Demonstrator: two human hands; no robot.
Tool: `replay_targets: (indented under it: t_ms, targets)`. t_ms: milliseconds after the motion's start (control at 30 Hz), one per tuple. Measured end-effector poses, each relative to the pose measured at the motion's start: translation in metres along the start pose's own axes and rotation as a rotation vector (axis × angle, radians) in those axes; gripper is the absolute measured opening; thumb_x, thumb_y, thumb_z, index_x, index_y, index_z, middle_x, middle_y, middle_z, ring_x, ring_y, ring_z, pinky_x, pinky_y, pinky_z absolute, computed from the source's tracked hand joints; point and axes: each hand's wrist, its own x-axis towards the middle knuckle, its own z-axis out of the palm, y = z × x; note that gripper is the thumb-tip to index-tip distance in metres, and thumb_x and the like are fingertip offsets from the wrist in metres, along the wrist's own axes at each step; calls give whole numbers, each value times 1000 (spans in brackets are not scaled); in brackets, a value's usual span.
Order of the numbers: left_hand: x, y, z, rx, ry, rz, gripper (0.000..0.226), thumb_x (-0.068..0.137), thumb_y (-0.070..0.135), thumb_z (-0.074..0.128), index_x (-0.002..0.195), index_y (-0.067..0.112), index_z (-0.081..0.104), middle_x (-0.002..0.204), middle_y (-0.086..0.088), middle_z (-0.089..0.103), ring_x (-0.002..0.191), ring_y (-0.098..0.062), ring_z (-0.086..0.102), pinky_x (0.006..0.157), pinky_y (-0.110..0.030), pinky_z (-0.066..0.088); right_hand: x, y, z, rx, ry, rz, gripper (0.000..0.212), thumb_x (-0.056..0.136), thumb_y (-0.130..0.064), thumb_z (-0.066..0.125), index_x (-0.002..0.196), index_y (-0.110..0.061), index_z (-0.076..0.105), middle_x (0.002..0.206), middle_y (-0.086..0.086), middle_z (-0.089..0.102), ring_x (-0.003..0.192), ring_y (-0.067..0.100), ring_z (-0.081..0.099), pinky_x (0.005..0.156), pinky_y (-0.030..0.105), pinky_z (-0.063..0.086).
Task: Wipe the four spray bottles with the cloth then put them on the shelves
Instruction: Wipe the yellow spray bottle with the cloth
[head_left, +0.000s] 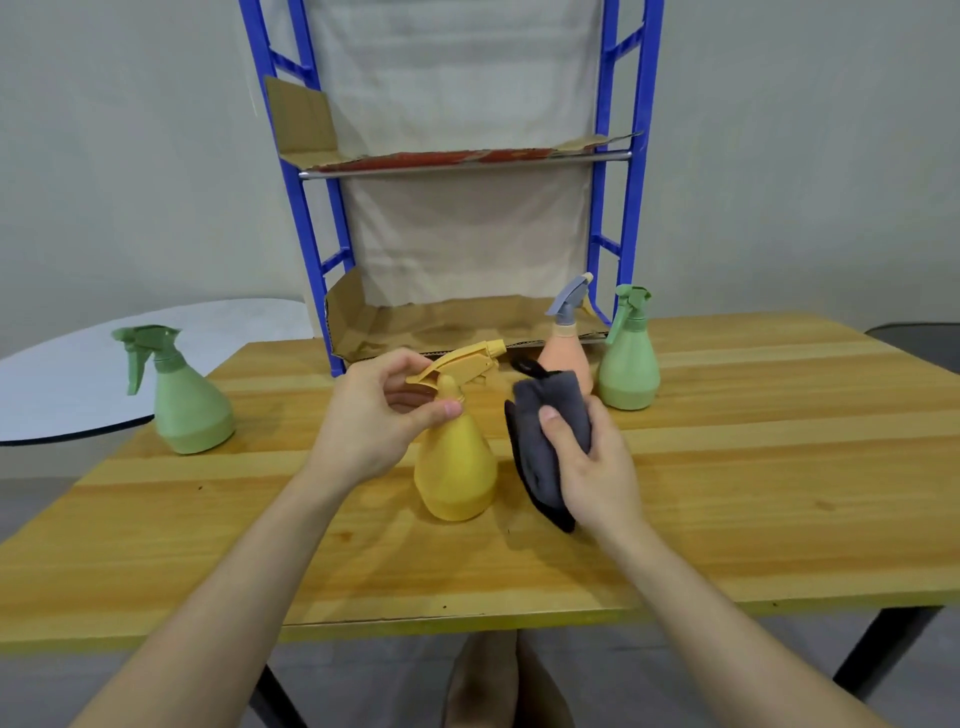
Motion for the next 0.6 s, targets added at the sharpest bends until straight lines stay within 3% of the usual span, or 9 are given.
replay_targets:
  t_ms: [100,167,233,300,367,467,533,600]
  targets:
    - [0,-1,3,-2,13,3,37,77,23,97,107,22,77,96,6,84,88,-10,81,84,-25,64,16,-32,0,114,40,-83,19,108,-35,62,123,-23,63,109,-10,73,101,-4,68,87,16,50]
    - [1,-2,4,-17,16,8,36,76,21,97,106,22,76,94,4,84,87,-10,81,84,-26,65,30,-49,10,5,-26,-179,30,102,-44,69,125,-25,63,112,-11,71,106,-1,67,92,21,53]
    - [1,-3,1,-15,12,18,36,76,19,97,104,24,74,93,4,82,86,-10,80,84,-25,65,35,-55,21,-138,-105,-233,42,96,-37,79,131,-20,63,108,-26,67,105,-10,63,88,12,50]
    - [1,-3,-1,-16,6,21,36,76,20,97,102,26,73,92,5,82,86,-9,80,84,-25,65,42,-52,24,-132,-122,-228,41,93,-26,83,128,-17,65,99,-37,66,98,-15,62,81,7,47]
    - [1,-3,0,-25,9,14,36,74,23,98,100,27,72,93,4,82,86,-11,80,84,-29,65,49,-50,18,-75,-179,-157,35,91,-30,85,121,-21,68,97,-32,68,96,-8,66,80,11,49]
    - [-1,-5,3,-38,38,3,37,73,24,99,98,22,73,94,3,83,85,-12,80,83,-34,66,55,-36,-8,-172,-312,16,41,80,-55,83,111,-31,70,101,-18,72,101,8,70,91,31,56]
    - [-3,-7,5,-7,103,-2,37,73,26,100,92,19,70,90,5,80,81,-9,78,77,-33,66,48,-22,-27,-335,-375,134,48,85,-50,84,121,-28,61,108,-10,74,104,16,72,90,38,56]
    - [-3,-7,7,47,179,-24,43,71,33,101,88,18,65,86,6,77,76,-6,74,71,-32,64,35,-7,-45,-582,-318,125,47,92,-43,80,123,-28,48,111,-8,70,99,17,69,81,37,53]
